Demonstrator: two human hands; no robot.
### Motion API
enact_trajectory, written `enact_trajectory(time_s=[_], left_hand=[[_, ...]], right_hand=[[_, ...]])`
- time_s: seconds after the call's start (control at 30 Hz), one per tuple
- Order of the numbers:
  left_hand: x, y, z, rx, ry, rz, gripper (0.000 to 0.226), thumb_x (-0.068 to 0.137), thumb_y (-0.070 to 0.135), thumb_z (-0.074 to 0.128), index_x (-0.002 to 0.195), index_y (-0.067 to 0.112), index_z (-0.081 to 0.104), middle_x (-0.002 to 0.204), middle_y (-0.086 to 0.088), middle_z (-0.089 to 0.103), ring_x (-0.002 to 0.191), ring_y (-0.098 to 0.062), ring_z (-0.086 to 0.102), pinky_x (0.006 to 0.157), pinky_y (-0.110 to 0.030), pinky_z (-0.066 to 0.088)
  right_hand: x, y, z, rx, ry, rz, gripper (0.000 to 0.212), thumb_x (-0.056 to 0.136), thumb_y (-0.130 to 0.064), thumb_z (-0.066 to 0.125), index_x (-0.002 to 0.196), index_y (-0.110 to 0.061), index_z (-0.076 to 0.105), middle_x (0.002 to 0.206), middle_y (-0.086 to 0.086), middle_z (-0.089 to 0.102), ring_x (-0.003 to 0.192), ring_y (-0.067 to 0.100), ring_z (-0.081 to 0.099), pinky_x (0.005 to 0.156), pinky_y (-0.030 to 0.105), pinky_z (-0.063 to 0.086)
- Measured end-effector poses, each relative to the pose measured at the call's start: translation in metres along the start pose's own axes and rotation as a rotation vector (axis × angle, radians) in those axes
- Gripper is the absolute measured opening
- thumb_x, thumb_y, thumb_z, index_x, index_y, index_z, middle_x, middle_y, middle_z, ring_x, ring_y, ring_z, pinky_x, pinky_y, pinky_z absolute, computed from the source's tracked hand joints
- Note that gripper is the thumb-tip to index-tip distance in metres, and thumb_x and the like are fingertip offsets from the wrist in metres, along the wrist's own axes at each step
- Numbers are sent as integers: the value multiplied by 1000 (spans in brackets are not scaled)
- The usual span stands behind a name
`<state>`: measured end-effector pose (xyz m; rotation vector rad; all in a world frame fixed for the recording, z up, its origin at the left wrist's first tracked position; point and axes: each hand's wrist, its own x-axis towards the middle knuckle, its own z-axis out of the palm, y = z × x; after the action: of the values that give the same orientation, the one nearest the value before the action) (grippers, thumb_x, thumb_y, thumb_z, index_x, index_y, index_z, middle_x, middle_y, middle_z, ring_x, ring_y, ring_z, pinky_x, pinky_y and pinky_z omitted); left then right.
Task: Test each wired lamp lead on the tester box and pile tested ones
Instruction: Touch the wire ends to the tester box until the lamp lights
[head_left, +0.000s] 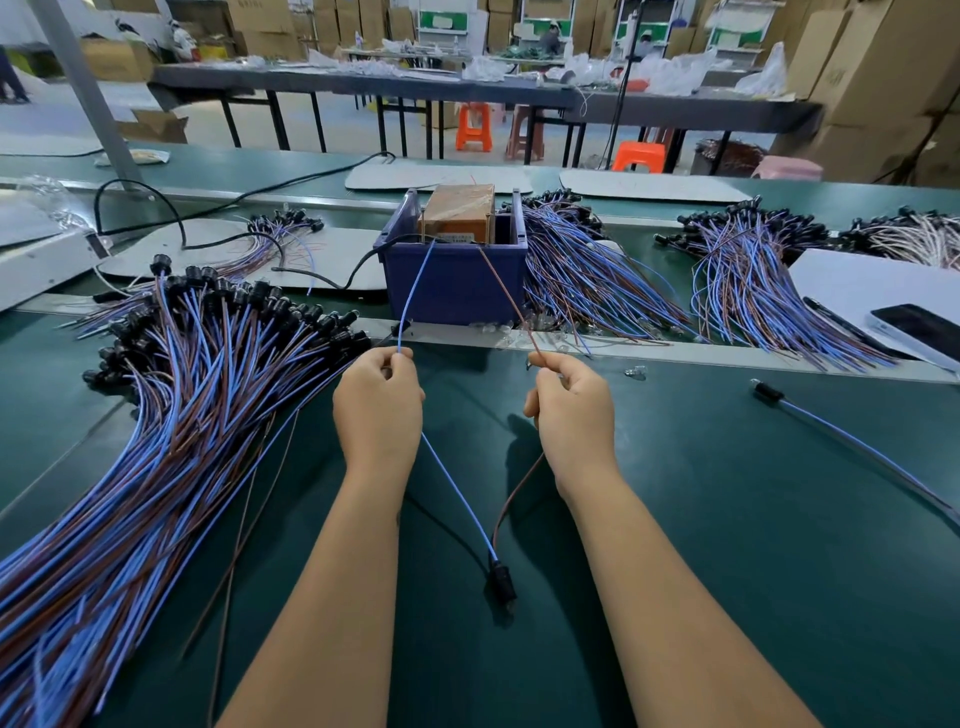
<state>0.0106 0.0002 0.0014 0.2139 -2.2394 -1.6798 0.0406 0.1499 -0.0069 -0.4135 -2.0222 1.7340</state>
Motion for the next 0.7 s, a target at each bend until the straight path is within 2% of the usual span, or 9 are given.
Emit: enact_trajectory(time_s=[0.43, 0.7], left_hand=[[1, -1, 0, -14, 14, -32, 28, 95, 18, 44, 75, 32, 58, 56, 4, 61, 36, -3, 41, 45, -23, 37], [3, -3, 0, -35, 31, -36, 26, 94, 19, 44, 77, 32, 59, 54, 5, 61, 38, -3, 43, 51, -26, 39]], right_hand=[[0, -1, -2, -2, -9, 6, 31, 96, -11, 41, 115, -21, 62, 49, -9, 56, 42, -1, 41, 44, 10, 35], [-2, -4, -2, 10, 14, 20, 29, 97, -12, 40, 114, -22, 62, 50, -7, 56, 43, -1, 42, 56, 23, 37]])
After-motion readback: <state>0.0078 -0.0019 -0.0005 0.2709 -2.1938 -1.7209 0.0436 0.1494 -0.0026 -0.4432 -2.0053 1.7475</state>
